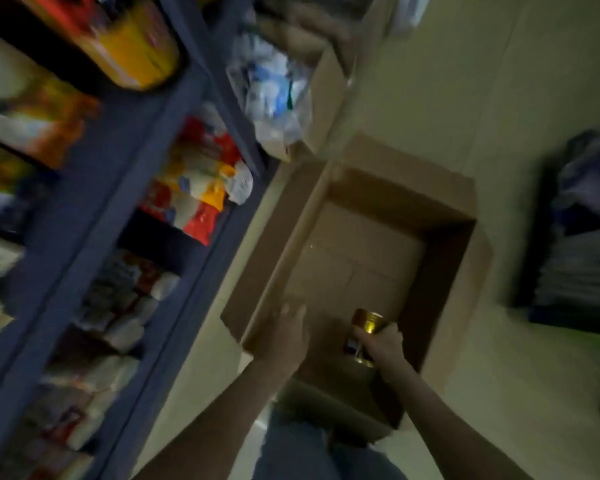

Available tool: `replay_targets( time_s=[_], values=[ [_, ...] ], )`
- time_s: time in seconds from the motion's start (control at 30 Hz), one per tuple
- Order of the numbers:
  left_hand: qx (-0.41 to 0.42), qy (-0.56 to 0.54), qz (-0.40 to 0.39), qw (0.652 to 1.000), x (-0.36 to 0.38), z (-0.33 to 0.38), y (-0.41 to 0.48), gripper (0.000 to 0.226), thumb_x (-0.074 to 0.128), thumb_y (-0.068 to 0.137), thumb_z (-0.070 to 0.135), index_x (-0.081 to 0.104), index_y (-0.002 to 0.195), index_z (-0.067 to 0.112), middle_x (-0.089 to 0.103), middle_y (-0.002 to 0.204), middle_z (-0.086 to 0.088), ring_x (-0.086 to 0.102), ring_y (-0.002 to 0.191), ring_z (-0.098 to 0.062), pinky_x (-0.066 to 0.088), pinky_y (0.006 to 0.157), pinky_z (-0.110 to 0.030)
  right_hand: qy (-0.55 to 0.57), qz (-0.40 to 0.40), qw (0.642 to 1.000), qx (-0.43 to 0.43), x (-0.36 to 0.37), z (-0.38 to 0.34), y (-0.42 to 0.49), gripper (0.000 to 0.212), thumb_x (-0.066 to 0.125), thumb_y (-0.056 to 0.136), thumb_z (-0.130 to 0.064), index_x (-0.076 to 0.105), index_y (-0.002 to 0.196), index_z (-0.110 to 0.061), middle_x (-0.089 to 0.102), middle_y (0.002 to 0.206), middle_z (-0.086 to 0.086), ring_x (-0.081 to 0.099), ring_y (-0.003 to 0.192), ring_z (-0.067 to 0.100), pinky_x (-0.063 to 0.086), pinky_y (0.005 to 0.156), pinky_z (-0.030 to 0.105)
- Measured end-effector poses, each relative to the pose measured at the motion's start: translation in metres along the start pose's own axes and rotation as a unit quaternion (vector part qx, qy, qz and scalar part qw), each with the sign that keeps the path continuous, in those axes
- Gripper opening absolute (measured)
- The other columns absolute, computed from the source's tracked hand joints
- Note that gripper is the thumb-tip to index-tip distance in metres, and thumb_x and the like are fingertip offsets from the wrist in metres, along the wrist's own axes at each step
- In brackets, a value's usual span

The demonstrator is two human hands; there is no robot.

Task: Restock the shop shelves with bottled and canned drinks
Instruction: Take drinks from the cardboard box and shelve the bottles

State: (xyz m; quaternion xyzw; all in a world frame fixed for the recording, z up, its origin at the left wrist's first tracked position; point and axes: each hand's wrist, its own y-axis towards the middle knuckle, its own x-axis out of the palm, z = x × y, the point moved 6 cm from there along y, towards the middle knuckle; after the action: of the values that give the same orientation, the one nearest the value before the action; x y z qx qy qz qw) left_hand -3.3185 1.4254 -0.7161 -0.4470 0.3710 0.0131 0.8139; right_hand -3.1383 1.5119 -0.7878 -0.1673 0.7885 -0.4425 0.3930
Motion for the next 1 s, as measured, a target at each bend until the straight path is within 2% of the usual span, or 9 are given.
replay_targets(
  time_s=[0.1,0.23,0.33,0.43,0.6,0.73,0.83,0.93,1.0],
  values=[
    [0.033,0.123,-0.046,0.991,0.062,-0.024,0.064,0.053,0.038,0.103,0.026,0.019,0.152,0.023,0.022,0.157,-0.007,0.02,0.145,-0.023,0.02,0.119,-0.04,-0.037,0.012,0.999,0.016,0.055,0.032,0.074,0.079,0.08,0.078,-0.029,0.037,0.132,0.01,0.044,0.135,0.026,0.044,0.127,0.038,0.038,0.099,0.039],
    [0.02,0.156,-0.062,0.986,0.097,-0.05,0.11,0.053,0.032,0.103,0.022,0.015,0.154,0.022,0.017,0.159,-0.012,0.018,0.144,-0.029,0.018,0.115,-0.038,-0.098,0.008,0.995,0.012,0.096,0.056,0.124,0.075,0.081,0.077,-0.026,0.039,0.129,0.008,0.044,0.134,0.026,0.045,0.124,0.038,0.037,0.096,0.038],
    [0.027,0.122,-0.051,0.991,0.093,-0.05,0.106,0.052,0.033,0.102,0.02,0.02,0.153,0.022,0.025,0.154,-0.011,0.027,0.139,-0.028,0.023,0.112,-0.038,-0.092,-0.024,0.995,0.023,0.102,0.052,0.119,0.076,0.076,0.081,-0.017,0.03,0.136,0.007,0.035,0.141,0.026,0.04,0.129,0.039,0.034,0.101,0.037],
    [0.022,0.016,-0.036,0.999,0.059,-0.032,0.076,0.05,0.037,0.101,0.019,0.027,0.151,0.021,0.033,0.149,-0.008,0.037,0.133,-0.025,0.034,0.109,-0.038,-0.1,-0.013,0.995,-0.013,0.078,0.013,0.074,0.08,0.068,0.088,-0.025,0.02,0.147,-0.002,0.028,0.147,0.022,0.034,0.135,0.039,0.032,0.107,0.043],
    [0.038,-0.05,0.035,0.997,-0.066,0.034,-0.012,0.048,0.038,0.102,0.019,0.031,0.149,0.019,0.035,0.147,-0.002,0.043,0.128,-0.018,0.036,0.101,-0.028,-0.1,0.017,0.973,-0.205,-0.004,-0.105,-0.069,0.066,0.057,0.095,-0.018,0.019,0.149,-0.012,0.027,0.148,0.01,0.04,0.131,0.028,0.04,0.098,0.033],
    [0.082,-0.055,0.135,0.986,-0.203,0.102,-0.104,0.046,0.043,0.099,0.016,0.037,0.146,0.015,0.039,0.145,-0.006,0.042,0.13,-0.022,0.037,0.101,-0.032,-0.067,0.042,0.939,-0.335,-0.095,-0.212,-0.215,0.064,0.059,0.093,-0.016,0.025,0.148,-0.013,0.033,0.146,0.007,0.042,0.131,0.021,0.035,0.1,0.025],
    [0.105,-0.042,0.229,0.967,-0.315,0.149,-0.183,0.043,0.043,0.1,0.019,0.04,0.143,0.016,0.043,0.142,-0.006,0.046,0.125,-0.025,0.041,0.094,-0.036,-0.057,0.056,0.898,-0.433,-0.164,-0.287,-0.329,0.062,0.059,0.091,-0.009,0.03,0.145,-0.006,0.038,0.142,0.011,0.038,0.133,0.025,0.03,0.107,0.028],
    [0.125,-0.037,0.311,0.941,-0.416,0.188,-0.274,0.045,0.043,0.101,0.024,0.037,0.145,0.018,0.042,0.143,-0.005,0.051,0.12,-0.026,0.043,0.086,-0.036,-0.047,0.078,0.842,-0.532,-0.225,-0.348,-0.446,0.053,0.059,0.089,-0.006,0.04,0.138,-0.002,0.046,0.131,0.015,0.045,0.123,0.03,0.03,0.1,0.022],
    [0.15,-0.034,0.371,0.916,-0.471,0.21,-0.341,0.046,0.044,0.101,0.027,0.036,0.145,0.019,0.044,0.141,-0.004,0.053,0.116,-0.024,0.043,0.08,-0.032,-0.038,0.091,0.792,-0.603,-0.256,-0.378,-0.517,0.049,0.059,0.088,-0.008,0.043,0.134,-0.001,0.048,0.124,0.016,0.05,0.118,0.033,0.038,0.1,0.031]
  ],
)
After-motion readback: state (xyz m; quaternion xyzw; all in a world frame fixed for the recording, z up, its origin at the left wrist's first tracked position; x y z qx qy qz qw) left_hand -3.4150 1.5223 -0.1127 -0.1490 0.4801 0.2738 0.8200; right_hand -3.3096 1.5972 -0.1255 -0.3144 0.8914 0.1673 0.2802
